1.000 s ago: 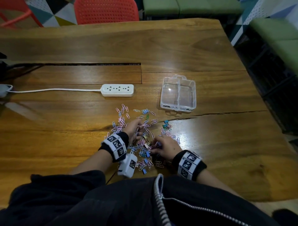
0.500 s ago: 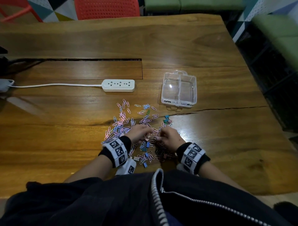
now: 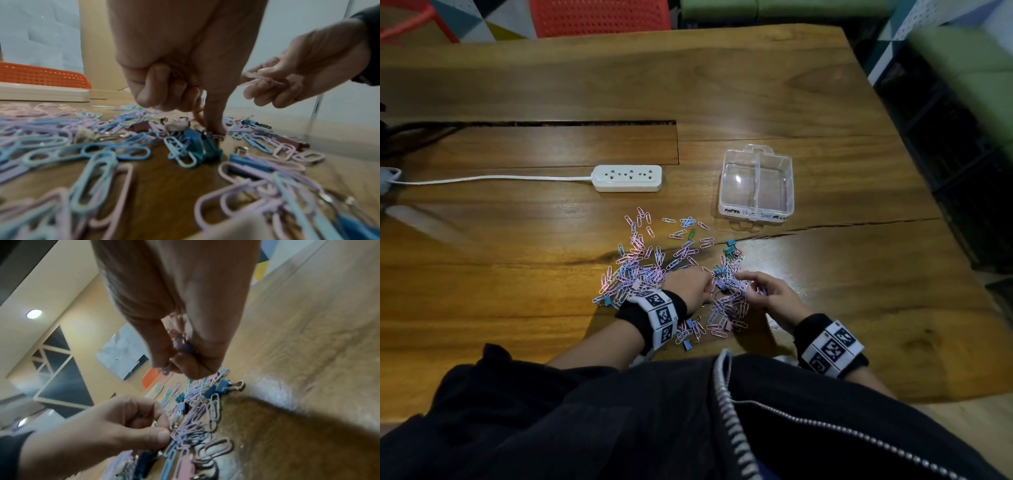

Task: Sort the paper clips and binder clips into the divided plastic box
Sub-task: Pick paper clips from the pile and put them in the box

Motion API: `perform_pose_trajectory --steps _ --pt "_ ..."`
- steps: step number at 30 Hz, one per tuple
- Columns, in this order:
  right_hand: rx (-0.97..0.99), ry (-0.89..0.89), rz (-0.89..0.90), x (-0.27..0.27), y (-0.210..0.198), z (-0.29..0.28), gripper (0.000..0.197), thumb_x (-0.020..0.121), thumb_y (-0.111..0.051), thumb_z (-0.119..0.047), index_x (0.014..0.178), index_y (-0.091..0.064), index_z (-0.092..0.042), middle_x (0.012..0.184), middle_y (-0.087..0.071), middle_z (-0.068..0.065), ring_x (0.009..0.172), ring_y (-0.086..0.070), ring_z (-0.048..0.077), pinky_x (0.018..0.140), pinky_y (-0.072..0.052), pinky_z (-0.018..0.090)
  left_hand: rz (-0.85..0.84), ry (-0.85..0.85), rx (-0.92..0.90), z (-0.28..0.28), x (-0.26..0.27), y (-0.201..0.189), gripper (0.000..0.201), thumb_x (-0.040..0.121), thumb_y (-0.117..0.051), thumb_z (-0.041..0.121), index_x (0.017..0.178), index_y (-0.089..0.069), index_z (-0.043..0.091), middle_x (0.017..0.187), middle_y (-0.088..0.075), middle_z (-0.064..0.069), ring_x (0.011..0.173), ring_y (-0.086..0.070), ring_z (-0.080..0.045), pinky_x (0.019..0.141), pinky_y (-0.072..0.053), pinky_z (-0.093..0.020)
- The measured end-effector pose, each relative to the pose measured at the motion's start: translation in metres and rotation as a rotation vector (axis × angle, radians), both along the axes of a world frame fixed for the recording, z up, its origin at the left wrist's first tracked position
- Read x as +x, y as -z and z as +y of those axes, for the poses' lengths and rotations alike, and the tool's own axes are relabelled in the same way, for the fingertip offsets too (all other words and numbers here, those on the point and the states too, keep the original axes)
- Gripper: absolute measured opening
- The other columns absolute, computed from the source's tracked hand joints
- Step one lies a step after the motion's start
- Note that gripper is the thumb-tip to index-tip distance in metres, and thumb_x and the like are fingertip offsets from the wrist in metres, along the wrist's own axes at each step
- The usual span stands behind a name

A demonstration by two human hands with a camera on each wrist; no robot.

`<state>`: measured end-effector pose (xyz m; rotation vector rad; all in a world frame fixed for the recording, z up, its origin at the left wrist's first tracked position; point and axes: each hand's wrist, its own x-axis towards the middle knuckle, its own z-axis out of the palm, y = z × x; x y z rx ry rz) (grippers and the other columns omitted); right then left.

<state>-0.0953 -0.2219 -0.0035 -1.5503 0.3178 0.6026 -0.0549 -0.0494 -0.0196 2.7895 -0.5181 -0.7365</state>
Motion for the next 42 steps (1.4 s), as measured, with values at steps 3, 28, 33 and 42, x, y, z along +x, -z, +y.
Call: perform_pose_trajectory --steps 3,28,33,42 --pt "0.133 0.138 0.100 -0.003 0.000 -0.002 0.027 0.092 -0.038 0.004 0.092 -0.060 -0.011 0.079 -0.050 0.002 0.064 -0.042 0.012 0.055 -0.037 0.020 0.022 0.027 0.055 -0.002 -0.003 -0.002 0.030 0.090 -0.052 0.037 0.095 -0.058 0.007 0.103 -0.062 -0.008 0.096 -0.061 -0.025 0.085 -0.052 -0.040" --pt "-0.284 0.051 0.063 -0.009 0.007 -0.002 0.027 0.096 -0.041 -0.017 0.071 -0.052 -0.017 0.059 -0.040 -0.003 0.047 -0.036 0.006 0.044 -0.028 0.017 -0.046 0.153 -0.026 -0.023 -0.013 0.000 0.043 0.079 -0.062 0.047 0.108 -0.053 0.018 0.111 -0.058 -0.002 0.102 -0.056 -0.020 0.085 -0.047 -0.034" --pt "-0.528 -0.085 -0.136 -0.017 0.022 -0.003 0.022 0.083 -0.065 -0.019 0.065 -0.053 -0.023 0.070 -0.061 0.002 0.064 -0.051 0.011 0.065 -0.043 0.026 -0.098 0.188 0.014 -0.025 -0.016 0.005 0.033 0.090 -0.049 0.040 0.108 -0.052 0.012 0.112 -0.056 -0.006 0.101 -0.056 -0.021 0.083 -0.046 -0.034" --pt "-0.851 -0.372 -0.289 -0.012 0.020 0.009 0.022 0.080 -0.067 -0.027 0.101 -0.061 -0.022 0.104 -0.067 0.000 0.092 -0.058 0.018 0.073 -0.041 0.024 0.311 -0.082 -0.338 0.001 -0.002 -0.008 0.022 0.096 -0.037 0.034 0.081 -0.042 0.019 0.076 -0.044 0.004 0.066 -0.041 -0.010 0.059 -0.034 -0.024"
